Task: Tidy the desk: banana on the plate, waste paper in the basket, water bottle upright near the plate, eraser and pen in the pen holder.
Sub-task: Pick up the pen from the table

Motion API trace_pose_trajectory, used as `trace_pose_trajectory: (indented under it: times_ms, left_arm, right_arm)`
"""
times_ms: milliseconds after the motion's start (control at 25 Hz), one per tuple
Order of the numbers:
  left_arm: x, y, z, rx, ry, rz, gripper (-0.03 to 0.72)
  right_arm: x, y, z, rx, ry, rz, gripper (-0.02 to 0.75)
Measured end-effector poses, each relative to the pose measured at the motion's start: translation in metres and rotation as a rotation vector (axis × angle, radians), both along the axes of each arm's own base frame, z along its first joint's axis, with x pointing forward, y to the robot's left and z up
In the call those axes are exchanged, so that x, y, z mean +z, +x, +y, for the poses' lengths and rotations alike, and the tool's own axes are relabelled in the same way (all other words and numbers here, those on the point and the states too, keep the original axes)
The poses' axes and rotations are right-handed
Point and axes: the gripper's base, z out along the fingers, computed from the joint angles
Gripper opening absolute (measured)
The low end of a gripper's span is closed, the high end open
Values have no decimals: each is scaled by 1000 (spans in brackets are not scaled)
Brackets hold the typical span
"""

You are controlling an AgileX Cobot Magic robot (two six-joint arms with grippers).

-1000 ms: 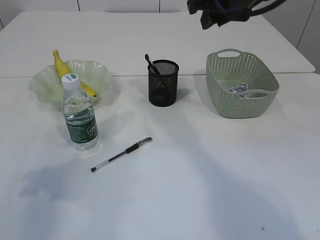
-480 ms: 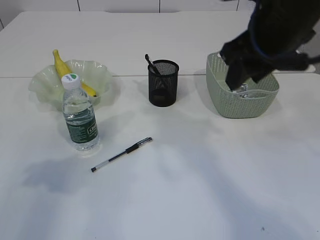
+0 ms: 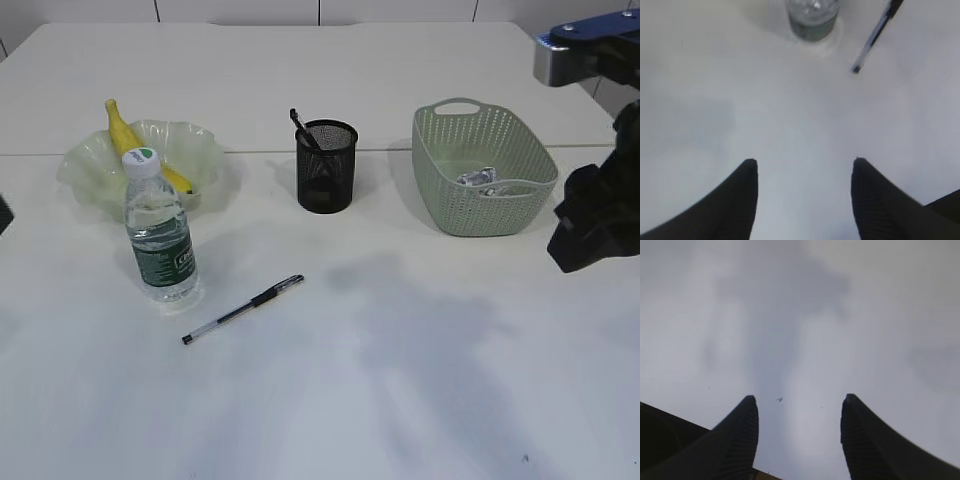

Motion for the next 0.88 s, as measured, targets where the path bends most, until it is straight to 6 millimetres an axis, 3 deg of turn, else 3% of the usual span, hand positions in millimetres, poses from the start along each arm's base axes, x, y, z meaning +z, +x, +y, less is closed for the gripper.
trace_pose_trajectory:
  times_ms: [80,200,360,640,880]
  left_arm:
    - [19,5,-17,-64,-9,-31,401]
    - [32,17,-42,-134,-5,-21,384]
    - [34,42,-78,-201,-1,-10,380]
    - [19,85,-129,-279,8,-2,380]
    - [-10,108,-146,-284,35,47,380]
  right_arm:
    - [5,-4,-2,0,4,-18,401]
    - [8,-7,-3,-4,11,-31,401]
    - [11,-11,-4,-5,8,-22,401]
    - [13,-15,-6,-6,6,-18,401]
    - [13,-17,-6,-7,9,-9,401]
